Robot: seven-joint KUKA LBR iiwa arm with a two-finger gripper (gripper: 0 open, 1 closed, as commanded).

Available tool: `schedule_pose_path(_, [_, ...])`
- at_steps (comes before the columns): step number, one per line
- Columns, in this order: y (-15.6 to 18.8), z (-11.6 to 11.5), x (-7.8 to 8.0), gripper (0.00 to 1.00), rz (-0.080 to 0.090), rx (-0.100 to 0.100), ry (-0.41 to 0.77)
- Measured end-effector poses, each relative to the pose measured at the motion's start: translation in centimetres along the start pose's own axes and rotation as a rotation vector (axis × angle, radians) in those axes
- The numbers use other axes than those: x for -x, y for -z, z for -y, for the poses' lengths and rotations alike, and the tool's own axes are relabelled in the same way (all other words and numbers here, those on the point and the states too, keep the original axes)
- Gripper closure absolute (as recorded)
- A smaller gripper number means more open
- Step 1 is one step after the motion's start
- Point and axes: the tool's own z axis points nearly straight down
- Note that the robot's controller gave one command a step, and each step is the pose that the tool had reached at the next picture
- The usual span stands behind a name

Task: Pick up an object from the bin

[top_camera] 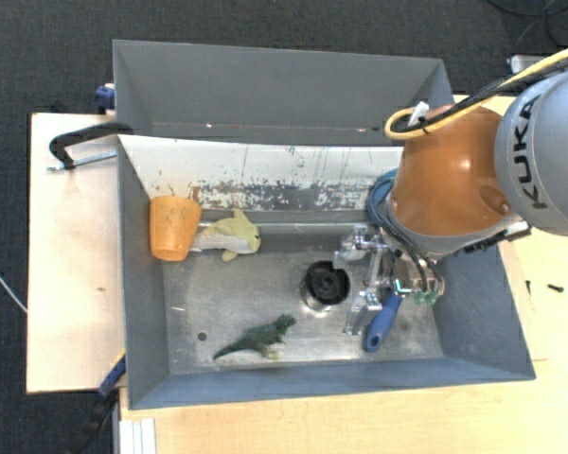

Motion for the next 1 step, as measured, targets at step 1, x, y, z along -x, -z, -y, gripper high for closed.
schedule_pose_path(1, [-8.26,0.76,2.94,0.00,0.021,0.001,-0.017])
